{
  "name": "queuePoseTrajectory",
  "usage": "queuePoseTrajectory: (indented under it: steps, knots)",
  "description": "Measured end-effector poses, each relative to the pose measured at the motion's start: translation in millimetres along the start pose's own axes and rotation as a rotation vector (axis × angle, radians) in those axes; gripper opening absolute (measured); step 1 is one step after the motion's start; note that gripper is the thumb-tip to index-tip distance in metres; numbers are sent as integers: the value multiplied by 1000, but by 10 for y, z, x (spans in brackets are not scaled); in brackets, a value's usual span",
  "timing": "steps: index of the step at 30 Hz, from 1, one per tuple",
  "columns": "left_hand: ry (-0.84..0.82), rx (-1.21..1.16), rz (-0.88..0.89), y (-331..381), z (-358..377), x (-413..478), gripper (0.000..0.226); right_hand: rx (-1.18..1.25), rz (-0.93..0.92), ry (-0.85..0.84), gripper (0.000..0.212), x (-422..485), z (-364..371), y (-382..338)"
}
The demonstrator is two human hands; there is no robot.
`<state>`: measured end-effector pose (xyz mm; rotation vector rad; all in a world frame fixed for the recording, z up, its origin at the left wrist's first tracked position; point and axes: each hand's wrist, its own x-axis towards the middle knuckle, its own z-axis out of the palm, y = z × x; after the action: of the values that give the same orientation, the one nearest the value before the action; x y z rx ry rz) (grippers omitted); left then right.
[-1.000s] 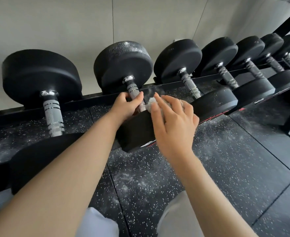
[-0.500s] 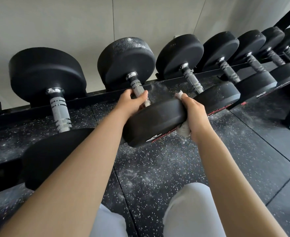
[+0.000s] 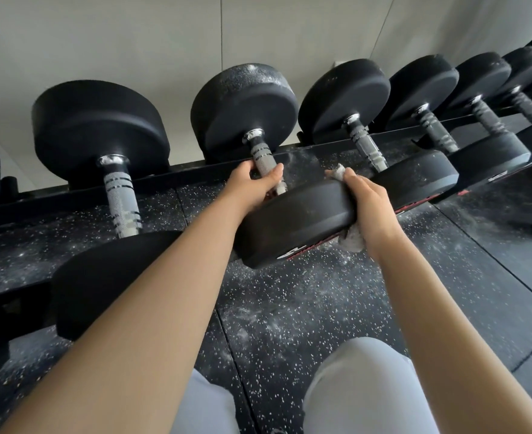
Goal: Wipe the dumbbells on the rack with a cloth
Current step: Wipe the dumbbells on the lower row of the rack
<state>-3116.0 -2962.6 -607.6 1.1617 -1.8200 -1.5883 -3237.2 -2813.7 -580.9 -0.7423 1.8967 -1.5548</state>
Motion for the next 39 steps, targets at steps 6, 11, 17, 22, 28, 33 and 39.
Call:
queuePoseTrajectory:
  steps: [6, 11, 17, 22, 28, 33, 39]
  knots:
    - [3, -91, -23, 12, 30, 4, 62, -1009, -800, 202, 37, -392, 365, -105]
    - [-16, -225, -103, 13, 48, 6, 65, -1103, -1090, 118, 39, -352, 348, -61]
    - [-17, -141, -87, -35, 22, 4, 63, -969, -897, 166, 39, -261, 315, -136]
    - [-61, -197, -103, 1, 18, -14, 57, -1221, -1368, -42, 28, -388, 409, -64]
    - [-54, -191, -101, -58, 12, 19, 57, -1178, -1602, -406, 32, -99, 141, -199]
    - [-66, -312, -127, -67, 47, 53, 54, -990, -1330, -420, 35, 19, -21, -268]
    - [-169, -360, -186, -27, -23, 32, 29, -1231, -1524, -385, 26, -261, 389, -201]
